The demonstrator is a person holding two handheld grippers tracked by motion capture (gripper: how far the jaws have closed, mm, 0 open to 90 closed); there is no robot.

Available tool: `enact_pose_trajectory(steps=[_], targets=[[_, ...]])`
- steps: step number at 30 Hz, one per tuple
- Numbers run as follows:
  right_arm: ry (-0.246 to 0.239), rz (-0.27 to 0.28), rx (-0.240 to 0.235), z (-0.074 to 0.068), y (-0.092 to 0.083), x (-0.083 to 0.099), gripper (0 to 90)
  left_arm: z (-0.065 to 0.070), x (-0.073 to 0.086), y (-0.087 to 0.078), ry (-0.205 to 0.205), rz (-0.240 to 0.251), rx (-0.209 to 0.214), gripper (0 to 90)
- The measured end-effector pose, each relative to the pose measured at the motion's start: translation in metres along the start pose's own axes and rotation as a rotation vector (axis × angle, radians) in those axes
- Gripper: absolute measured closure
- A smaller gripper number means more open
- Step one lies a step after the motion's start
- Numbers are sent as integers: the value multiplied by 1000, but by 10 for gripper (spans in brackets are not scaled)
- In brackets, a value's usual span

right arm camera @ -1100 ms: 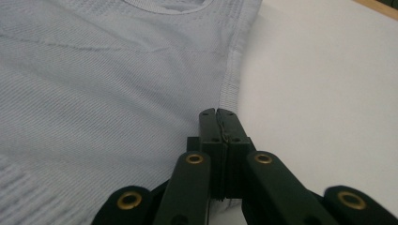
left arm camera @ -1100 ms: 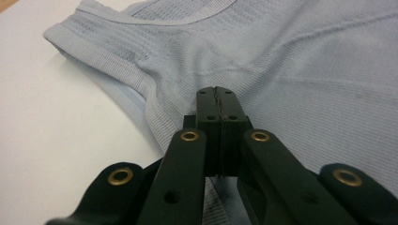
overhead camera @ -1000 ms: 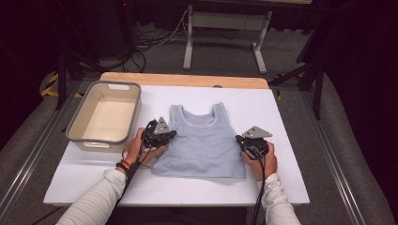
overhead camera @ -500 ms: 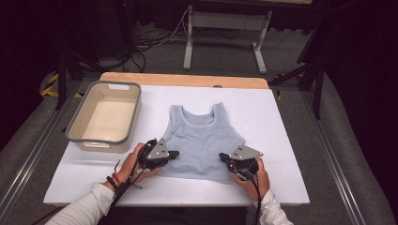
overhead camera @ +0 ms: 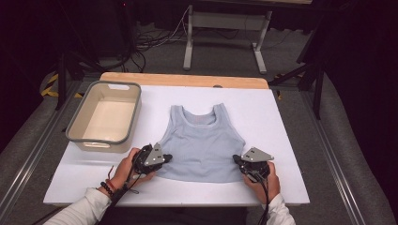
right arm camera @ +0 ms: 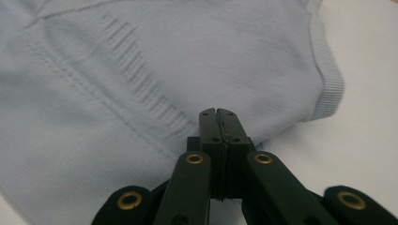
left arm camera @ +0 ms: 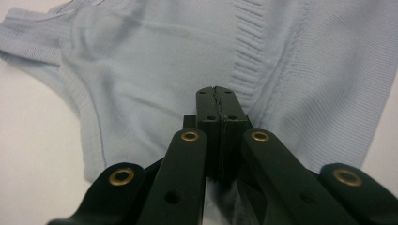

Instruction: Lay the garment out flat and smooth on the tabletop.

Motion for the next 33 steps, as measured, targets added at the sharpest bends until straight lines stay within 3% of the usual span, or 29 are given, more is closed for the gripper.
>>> enact_pose_trajectory(steps=[6, 13, 17, 23, 26, 29, 33], targets=[[11, 20, 21, 7, -5, -3, 896, -4, -3, -9, -10, 62, 13, 892], [45, 142, 5, 11, -21, -18, 825, -9, -11, -23, -24, 145, 7, 818], [21, 197, -7, 6, -27, -28, 732, -12, -15, -35, -25, 208, -6, 723], [34, 245, -8, 2, -30, -37, 526, -15, -9, -48, -23, 238, -44, 580], [24, 276, -3, 1, -33, -41, 423, -18, -2, -53, -31, 236, -71, 494], [16, 315, 1, -2, -37, -45, 343, -19, 7, -58, -56, 233, -72, 399], [7, 312, 9, -3, -34, -44, 258, -19, 15, -61, -88, 232, -68, 275]])
Point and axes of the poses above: each handheld gripper's, and its own axes: y roughly forward along the jaws, x roughly out of its underside, z roughly to its right, the point moved 9 cm from there along y, roughly forward along the jaws, and after that the axes turned 1 degree about -z, right-handed, at the moved point
